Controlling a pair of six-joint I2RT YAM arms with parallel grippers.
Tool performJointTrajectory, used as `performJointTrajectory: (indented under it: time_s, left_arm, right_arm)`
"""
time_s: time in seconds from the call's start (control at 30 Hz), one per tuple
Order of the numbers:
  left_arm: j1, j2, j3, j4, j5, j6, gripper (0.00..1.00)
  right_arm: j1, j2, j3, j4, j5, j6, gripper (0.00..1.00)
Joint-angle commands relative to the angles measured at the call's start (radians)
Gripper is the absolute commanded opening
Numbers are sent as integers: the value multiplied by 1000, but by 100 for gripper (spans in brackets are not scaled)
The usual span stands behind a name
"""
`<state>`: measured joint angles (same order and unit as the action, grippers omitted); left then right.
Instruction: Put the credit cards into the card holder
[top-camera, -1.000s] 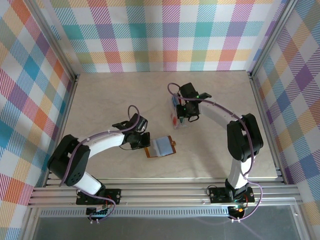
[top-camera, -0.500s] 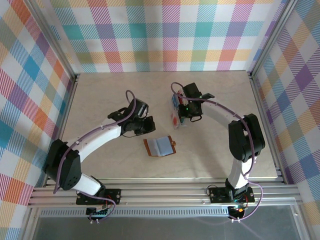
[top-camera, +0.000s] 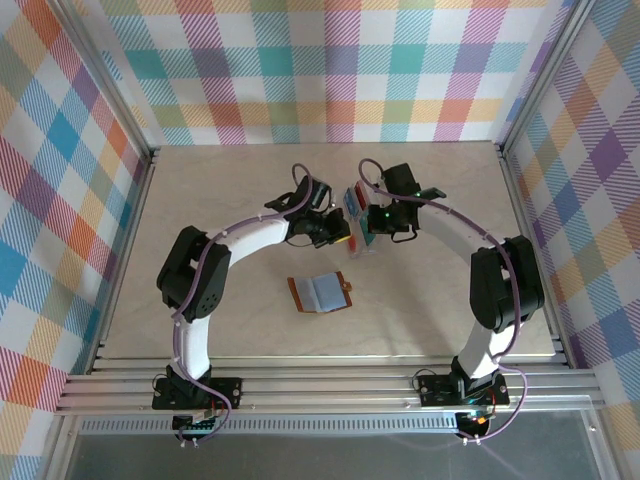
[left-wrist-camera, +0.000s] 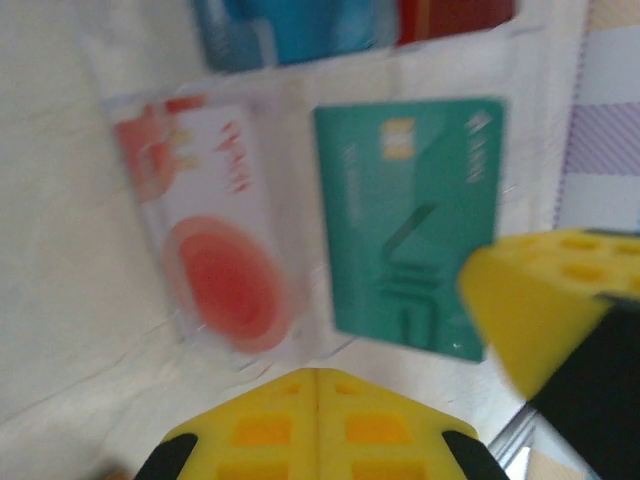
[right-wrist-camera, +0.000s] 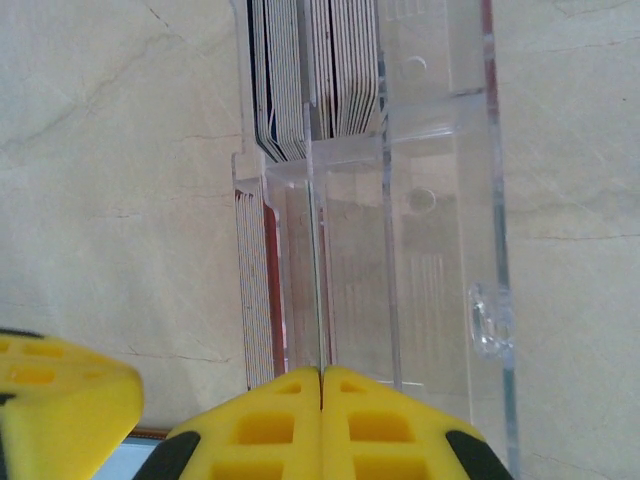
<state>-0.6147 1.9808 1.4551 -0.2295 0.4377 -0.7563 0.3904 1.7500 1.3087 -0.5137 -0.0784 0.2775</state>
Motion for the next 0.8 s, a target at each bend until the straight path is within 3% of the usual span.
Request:
performJointTrajectory:
  time_s: [0.0,0.77]
  left_arm:
    - [-22,25,63,64,59,-34,0]
    - [-39,210,130,227,115,-131,0]
  right_arm:
    - [-13,-35,-11,-15,-1,16,4]
    - [-32,-41,-16,-21,-37,18,6]
